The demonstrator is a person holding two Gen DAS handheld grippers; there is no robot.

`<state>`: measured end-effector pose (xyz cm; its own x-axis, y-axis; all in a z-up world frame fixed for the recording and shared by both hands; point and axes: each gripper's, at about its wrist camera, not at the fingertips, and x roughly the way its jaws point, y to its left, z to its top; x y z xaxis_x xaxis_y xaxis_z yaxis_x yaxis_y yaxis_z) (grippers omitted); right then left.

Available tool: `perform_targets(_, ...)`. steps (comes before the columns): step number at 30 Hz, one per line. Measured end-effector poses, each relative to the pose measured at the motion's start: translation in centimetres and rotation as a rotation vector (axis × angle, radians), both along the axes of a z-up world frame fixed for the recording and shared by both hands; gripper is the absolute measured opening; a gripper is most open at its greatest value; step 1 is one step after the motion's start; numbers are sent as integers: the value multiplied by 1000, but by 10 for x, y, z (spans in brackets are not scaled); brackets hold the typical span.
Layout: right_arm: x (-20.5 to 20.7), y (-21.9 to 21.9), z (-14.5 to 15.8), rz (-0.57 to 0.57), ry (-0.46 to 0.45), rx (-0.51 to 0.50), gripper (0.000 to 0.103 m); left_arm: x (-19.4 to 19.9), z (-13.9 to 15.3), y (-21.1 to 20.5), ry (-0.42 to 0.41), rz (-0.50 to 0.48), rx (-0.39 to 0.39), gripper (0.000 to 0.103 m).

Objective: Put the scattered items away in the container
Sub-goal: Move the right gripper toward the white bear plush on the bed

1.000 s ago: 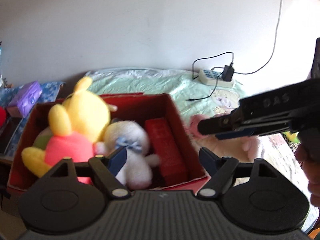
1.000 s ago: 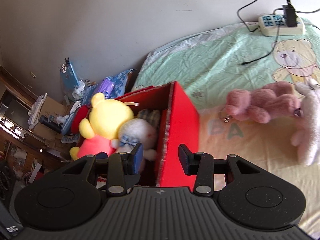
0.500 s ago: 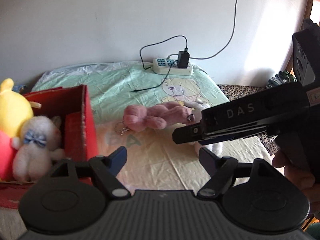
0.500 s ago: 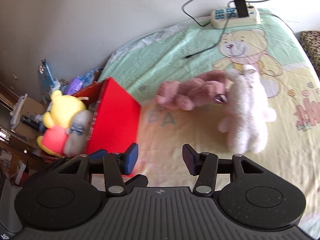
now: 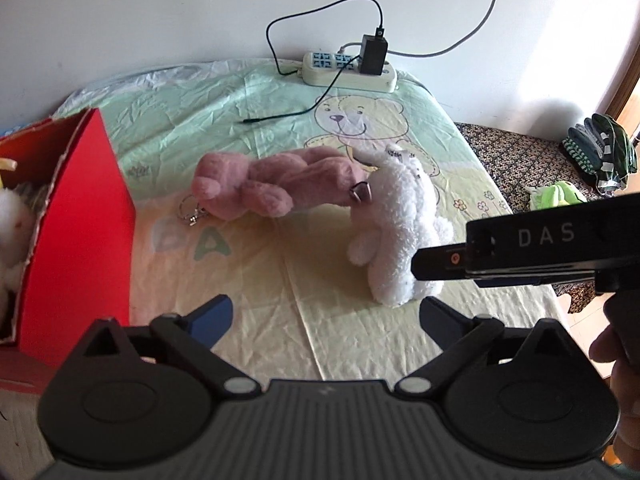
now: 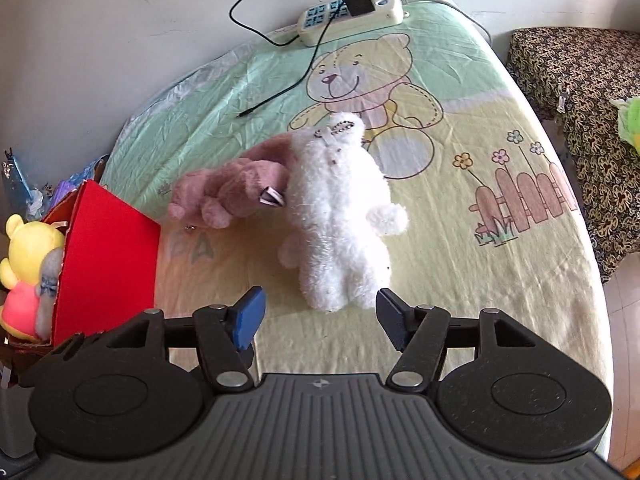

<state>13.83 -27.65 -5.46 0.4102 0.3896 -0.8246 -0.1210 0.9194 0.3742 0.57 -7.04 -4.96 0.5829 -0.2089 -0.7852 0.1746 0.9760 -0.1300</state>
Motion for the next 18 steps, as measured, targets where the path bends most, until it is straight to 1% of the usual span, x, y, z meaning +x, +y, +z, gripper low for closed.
perform_targets(3,3,-5,-4,-7,5,-4,70,9,-7,-6,20,18,14,100)
perform_targets(6,6,-9,-7,-11,11,-7,72,14,-11,-11,35,31,30,100)
perform_targets(12,13,-12,-8,-23,10,-30,78,24,-13,-17,37,51,60,100)
perform_targets(14,16,-13,-8,-27,12,-26,79,28,-13,-17,35,58,62,101)
perform_targets(18,26,-17,-7,-43,25,13,83,36,-17,-17,38,53,64,101)
